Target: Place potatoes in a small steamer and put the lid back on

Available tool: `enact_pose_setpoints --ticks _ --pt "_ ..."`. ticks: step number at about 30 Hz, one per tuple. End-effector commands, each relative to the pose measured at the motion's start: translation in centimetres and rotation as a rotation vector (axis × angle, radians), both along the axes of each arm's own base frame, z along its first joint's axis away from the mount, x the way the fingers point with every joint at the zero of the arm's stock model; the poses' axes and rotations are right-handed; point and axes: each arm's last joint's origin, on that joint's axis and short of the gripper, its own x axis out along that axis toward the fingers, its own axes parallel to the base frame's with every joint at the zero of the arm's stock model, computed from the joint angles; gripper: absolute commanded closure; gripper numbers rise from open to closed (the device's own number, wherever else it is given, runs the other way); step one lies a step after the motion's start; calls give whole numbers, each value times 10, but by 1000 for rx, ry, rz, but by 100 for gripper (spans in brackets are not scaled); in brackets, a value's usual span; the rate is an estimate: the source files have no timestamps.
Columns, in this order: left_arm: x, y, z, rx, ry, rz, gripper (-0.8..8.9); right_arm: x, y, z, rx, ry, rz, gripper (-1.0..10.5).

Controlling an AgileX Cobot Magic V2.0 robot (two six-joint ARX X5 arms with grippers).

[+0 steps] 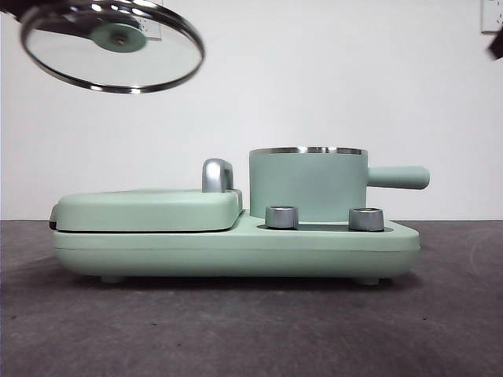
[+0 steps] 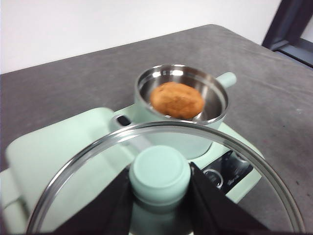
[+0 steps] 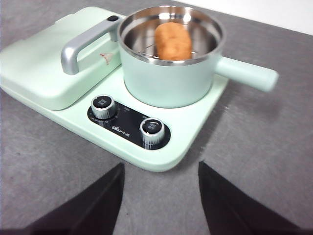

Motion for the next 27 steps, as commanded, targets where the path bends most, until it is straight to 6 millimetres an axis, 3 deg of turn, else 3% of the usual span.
enact_pose_setpoints --ticks 1,13,27 --pt "9 -11 6 -34 -63 -35 801 -9 -4 1 24 11 -14 716" --pt "59 -65 -16 2 -100 -155 801 -18 -8 -1 49 42 -50 715" --pt "130 -129 -6 40 -163 -230 801 -18 -8 -1 37 36 -50 715"
